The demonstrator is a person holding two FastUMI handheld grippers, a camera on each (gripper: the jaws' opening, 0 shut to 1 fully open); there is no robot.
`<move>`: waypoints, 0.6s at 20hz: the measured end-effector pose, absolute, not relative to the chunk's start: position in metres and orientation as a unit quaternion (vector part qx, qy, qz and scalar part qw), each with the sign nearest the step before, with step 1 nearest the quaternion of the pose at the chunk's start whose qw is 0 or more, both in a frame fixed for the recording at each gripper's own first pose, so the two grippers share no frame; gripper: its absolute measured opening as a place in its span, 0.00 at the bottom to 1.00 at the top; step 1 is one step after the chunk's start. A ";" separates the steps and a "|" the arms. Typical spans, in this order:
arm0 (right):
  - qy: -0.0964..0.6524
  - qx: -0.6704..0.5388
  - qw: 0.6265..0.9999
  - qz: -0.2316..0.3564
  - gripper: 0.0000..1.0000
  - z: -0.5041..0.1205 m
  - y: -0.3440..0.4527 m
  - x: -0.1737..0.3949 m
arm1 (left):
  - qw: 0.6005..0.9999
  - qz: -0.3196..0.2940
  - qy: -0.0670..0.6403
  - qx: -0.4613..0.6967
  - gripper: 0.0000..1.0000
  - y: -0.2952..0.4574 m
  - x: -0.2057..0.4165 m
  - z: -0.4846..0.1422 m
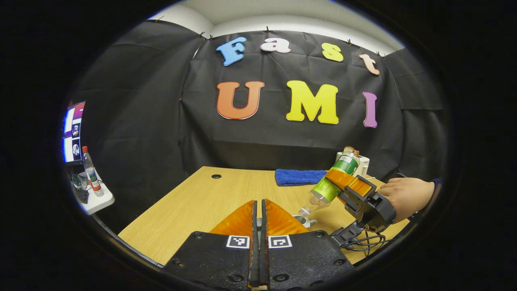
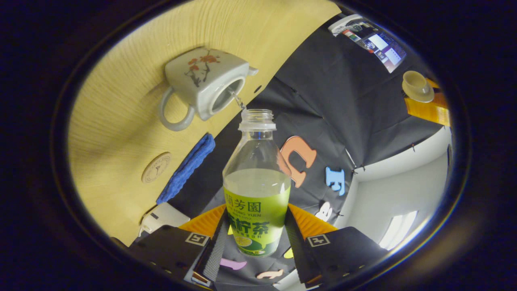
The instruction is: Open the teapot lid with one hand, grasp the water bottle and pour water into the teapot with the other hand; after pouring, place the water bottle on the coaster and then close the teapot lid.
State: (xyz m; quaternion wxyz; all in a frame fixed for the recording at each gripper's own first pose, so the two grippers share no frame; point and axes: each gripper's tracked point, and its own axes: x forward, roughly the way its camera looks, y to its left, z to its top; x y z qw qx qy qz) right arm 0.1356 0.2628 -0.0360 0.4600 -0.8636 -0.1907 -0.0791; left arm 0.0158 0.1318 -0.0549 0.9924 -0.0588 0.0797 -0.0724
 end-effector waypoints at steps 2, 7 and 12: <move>-0.191 -0.866 0.456 -0.080 0.74 -0.036 0.262 0.137 | 0.992 -0.073 0.081 -0.057 0.03 0.132 0.015 -0.054; -0.192 -0.868 0.451 -0.082 0.72 -0.036 0.260 0.137 | 0.992 -0.074 0.080 -0.056 0.03 0.130 0.015 -0.055; -0.197 -0.870 0.445 -0.082 0.72 -0.036 0.257 0.137 | 0.992 -0.073 0.084 -0.057 0.03 0.131 0.017 -0.057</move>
